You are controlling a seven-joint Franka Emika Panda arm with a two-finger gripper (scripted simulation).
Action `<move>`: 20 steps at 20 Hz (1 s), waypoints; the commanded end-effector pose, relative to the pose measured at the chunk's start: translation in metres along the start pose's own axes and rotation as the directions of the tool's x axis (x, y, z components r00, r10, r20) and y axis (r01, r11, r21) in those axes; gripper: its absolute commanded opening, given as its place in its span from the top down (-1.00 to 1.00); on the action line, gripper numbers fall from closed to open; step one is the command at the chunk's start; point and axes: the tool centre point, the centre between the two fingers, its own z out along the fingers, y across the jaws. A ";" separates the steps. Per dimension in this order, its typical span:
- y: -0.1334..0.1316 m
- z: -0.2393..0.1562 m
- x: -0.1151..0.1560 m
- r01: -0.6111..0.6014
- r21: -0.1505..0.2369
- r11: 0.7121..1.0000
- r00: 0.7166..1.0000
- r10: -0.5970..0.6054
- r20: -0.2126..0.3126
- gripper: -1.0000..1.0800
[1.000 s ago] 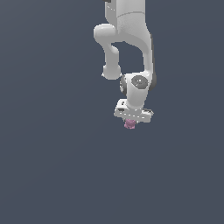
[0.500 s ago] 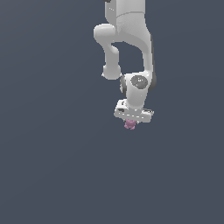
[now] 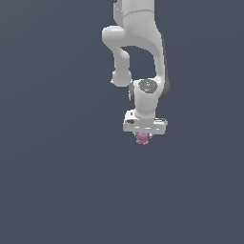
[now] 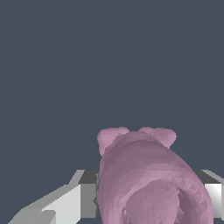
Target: Pick up the object and move it to a goal position.
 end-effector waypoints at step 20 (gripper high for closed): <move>-0.016 -0.082 0.106 0.278 0.203 0.939 0.929 -0.209 -0.305 1.00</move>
